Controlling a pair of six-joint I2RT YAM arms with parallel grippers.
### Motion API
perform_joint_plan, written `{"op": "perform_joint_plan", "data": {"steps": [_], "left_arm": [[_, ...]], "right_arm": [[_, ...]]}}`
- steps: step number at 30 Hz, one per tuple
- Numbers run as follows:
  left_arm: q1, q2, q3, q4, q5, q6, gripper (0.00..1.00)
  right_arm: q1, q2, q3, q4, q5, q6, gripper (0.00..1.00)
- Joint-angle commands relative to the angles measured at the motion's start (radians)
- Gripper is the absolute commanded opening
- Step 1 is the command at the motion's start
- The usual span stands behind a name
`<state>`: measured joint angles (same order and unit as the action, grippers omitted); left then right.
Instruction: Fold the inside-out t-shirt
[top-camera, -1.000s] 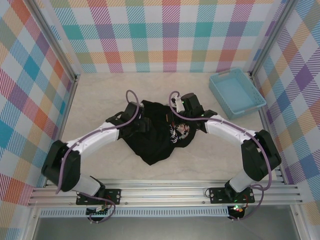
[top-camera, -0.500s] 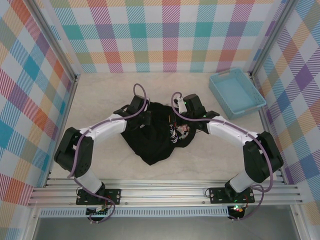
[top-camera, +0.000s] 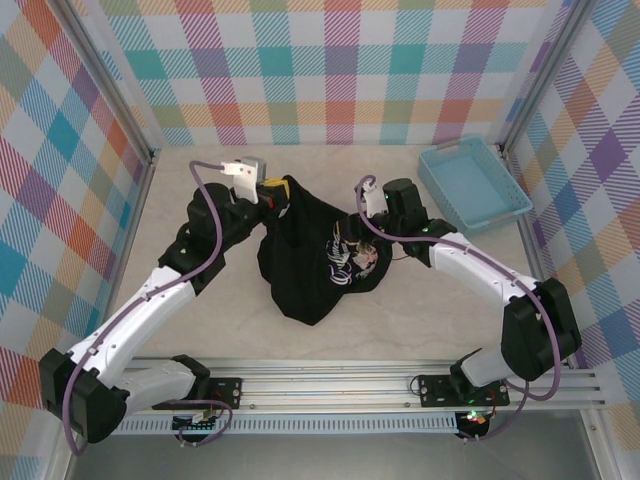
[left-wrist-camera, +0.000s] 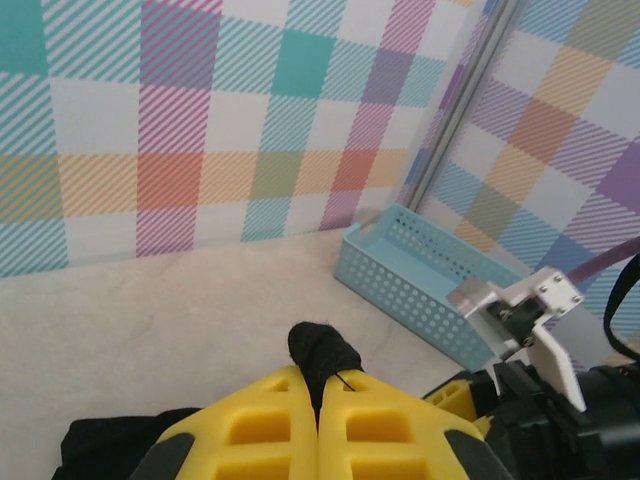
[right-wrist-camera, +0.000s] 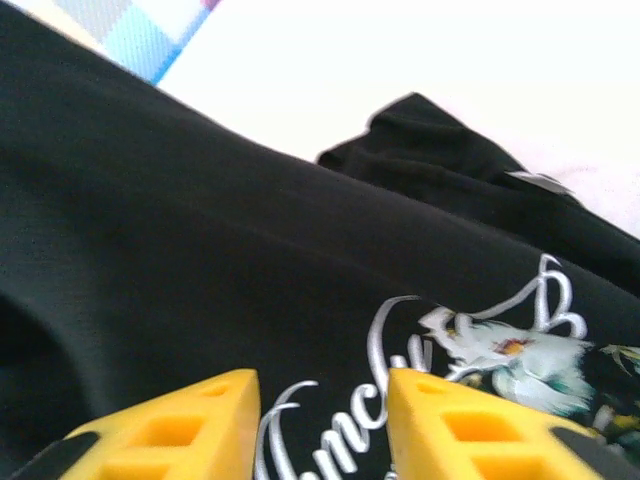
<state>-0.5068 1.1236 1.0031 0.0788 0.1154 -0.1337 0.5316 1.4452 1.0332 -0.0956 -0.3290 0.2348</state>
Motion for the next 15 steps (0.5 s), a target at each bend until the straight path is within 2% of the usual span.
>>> {"op": "perform_joint_plan", "data": {"steps": [1, 6, 10, 12, 13, 15], "left_arm": [[0.014, 0.002, 0.036, 0.021, 0.027, 0.000, 0.00], [0.015, 0.004, 0.115, -0.058, -0.059, -0.067, 0.00], [0.014, 0.007, 0.169, -0.070, -0.033, -0.125, 0.00], [0.014, 0.009, 0.184, -0.076, -0.033, -0.136, 0.00], [0.015, 0.011, 0.190, -0.080, -0.034, -0.140, 0.00], [0.014, 0.013, 0.198, -0.086, -0.034, -0.147, 0.00]], "right_arm": [[0.010, -0.017, -0.007, 0.057, -0.125, -0.045, 0.43], [0.010, -0.001, -0.004, 0.015, -0.114, -0.045, 0.45], [0.016, -0.007, -0.041, 0.000, -0.166, -0.063, 0.50], [0.034, -0.013, -0.067, -0.016, -0.160, -0.087, 0.55], [0.052, -0.015, -0.080, -0.028, -0.141, -0.105, 0.63], [0.093, -0.017, -0.102, -0.041, -0.089, -0.131, 0.68]]}}
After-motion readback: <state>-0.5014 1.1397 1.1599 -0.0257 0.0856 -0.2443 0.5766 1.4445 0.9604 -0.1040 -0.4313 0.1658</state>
